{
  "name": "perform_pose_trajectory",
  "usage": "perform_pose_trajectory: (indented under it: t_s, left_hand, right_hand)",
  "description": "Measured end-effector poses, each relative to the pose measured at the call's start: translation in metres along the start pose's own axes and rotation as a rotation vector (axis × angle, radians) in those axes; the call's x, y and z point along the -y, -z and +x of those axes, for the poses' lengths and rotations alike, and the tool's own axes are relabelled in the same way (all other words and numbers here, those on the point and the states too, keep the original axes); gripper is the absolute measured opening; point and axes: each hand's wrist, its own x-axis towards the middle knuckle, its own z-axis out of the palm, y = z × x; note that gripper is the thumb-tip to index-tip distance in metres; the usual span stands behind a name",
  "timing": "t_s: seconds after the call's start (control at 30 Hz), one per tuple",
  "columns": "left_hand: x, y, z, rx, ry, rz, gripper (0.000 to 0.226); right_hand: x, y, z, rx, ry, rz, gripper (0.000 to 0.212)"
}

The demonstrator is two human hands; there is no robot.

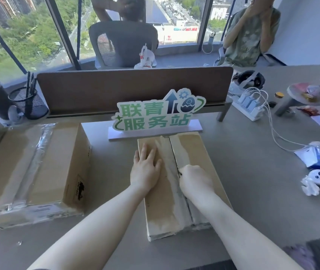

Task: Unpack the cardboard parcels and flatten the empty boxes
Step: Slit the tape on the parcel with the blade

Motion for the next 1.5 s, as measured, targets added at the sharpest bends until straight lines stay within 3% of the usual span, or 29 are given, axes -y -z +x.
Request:
perform_pose_trajectory:
  t_s: [0.23,0.5,1.0,1.1,1.33,1.5]
  left_hand:
    - [-0.005,-0.011,-0.072,0.073,-0.089,0.173,0.06]
    - [-0.006,-0.024,-0.096,0.007,-0.061,0.256,0.058]
    - [-0.003,-0.018,-0.098,0.054,-0.111,0.159,0.059]
    - [0.002,-0.013,-0.101,0.082,-0.129,0.145,0.062]
    - [0.011,-0.015,-0.114,0.051,-0.257,0.223,0.065]
    - [0.011,-0.016,-0.115,0.029,-0.276,0.212,0.064]
  right_hand:
    - [-0.016,-0.012,-0.037,-0.023,0.049,0.045,0.019]
    - [-0.025,-0.013,-0.075,0.002,0.079,0.001,0.022]
    - [-0.035,-0.051,-0.154,-0.128,-0.069,0.098,0.03]
    - [-0.04,-0.053,-0.17,-0.189,-0.174,0.265,0.03]
    - [-0.035,-0.08,-0.175,-0.333,-0.455,1.003,0.026]
    - [-0.021,-0.093,-0.169,-0.424,-0.533,1.282,0.026]
